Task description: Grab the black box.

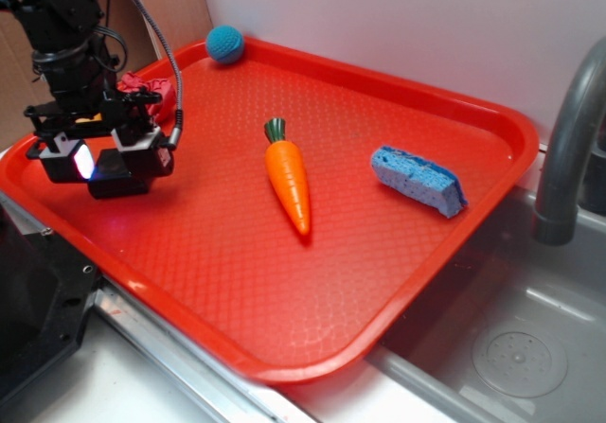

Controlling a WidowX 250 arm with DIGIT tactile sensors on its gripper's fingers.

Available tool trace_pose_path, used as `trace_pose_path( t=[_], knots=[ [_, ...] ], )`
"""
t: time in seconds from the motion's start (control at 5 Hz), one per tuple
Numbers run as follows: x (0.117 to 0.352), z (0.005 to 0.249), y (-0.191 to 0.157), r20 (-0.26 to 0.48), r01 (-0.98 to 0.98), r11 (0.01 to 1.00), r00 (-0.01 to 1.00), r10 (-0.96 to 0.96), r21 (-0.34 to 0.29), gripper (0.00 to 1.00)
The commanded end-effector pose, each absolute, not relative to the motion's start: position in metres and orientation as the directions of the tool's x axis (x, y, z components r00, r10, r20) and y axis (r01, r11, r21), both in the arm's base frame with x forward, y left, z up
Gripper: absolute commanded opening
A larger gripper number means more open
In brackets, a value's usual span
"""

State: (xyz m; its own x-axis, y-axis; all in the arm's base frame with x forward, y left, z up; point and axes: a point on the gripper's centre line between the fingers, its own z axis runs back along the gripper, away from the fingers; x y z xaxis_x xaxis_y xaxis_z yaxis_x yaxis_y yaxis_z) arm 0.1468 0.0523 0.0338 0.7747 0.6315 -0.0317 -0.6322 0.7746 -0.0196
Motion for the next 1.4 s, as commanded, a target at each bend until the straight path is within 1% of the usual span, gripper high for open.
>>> trace_pose_path(
  t=[0.0, 0.2, 0.4, 0.6, 0.8, 1.0, 1.2],
  knots=[
    [0.181, 0.124, 0.045, 0.242, -0.271, 0.963, 0.935, 0.260, 0.011, 0.00],
    [0.189, 0.177, 0.029, 0.283, -0.015, 0.989, 0.958, 0.056, -0.145, 0.00],
    [0.183, 0.220, 0.022, 0.274, 0.082, 0.985, 0.961, -0.039, -0.149, 0.00],
    [0.166, 0.198, 0.037, 0.243, 0.117, 0.981, 0.967, -0.077, -0.153, 1.00],
    [0.169, 0.169, 0.059, 0.293, 0.363, 0.914, 0.907, -0.302, -0.183, 1.00],
    [0.167, 0.149, 0.055, 0.332, 0.587, 0.801, 0.783, -0.526, -0.116, 1.00],
    [0.167, 0.115, 0.052, 0.230, 0.761, 0.638, 0.647, -0.727, -0.120, 1.00]
  ],
)
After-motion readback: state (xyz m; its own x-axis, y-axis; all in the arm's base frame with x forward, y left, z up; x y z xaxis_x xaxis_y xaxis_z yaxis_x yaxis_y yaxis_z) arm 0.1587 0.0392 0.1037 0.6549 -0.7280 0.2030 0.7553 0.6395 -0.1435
